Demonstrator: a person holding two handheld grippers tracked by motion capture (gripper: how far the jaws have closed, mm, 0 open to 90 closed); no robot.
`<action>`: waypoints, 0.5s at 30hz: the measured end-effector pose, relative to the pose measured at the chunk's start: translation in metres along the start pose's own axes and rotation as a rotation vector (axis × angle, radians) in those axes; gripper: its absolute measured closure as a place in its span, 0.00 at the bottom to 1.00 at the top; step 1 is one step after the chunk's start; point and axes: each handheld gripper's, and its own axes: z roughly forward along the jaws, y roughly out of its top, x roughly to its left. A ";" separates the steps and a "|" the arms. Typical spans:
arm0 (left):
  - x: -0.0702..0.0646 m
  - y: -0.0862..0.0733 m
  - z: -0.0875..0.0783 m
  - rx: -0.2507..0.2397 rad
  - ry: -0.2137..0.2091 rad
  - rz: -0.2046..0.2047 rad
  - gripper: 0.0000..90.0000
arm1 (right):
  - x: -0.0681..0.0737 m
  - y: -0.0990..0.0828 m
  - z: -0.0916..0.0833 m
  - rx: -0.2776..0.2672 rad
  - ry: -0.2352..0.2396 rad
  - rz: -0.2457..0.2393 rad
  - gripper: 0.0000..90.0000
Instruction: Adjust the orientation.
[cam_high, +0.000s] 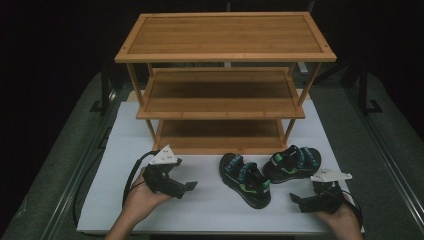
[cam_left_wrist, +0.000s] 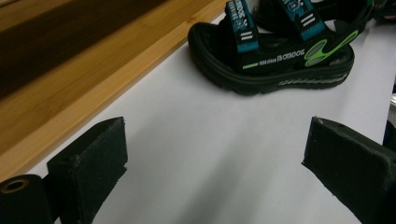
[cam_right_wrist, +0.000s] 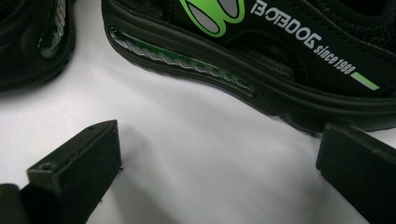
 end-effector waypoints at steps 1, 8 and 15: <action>0.000 0.000 0.000 0.000 0.000 0.000 0.06 | 0.000 0.000 0.000 0.000 0.000 0.000 0.00; -0.003 0.011 0.010 0.014 -0.015 0.012 0.06 | 0.000 0.000 0.000 0.001 0.000 0.000 0.00; -0.006 0.026 0.018 0.005 -0.030 0.023 0.14 | 0.000 0.000 0.000 0.000 0.000 -0.001 0.00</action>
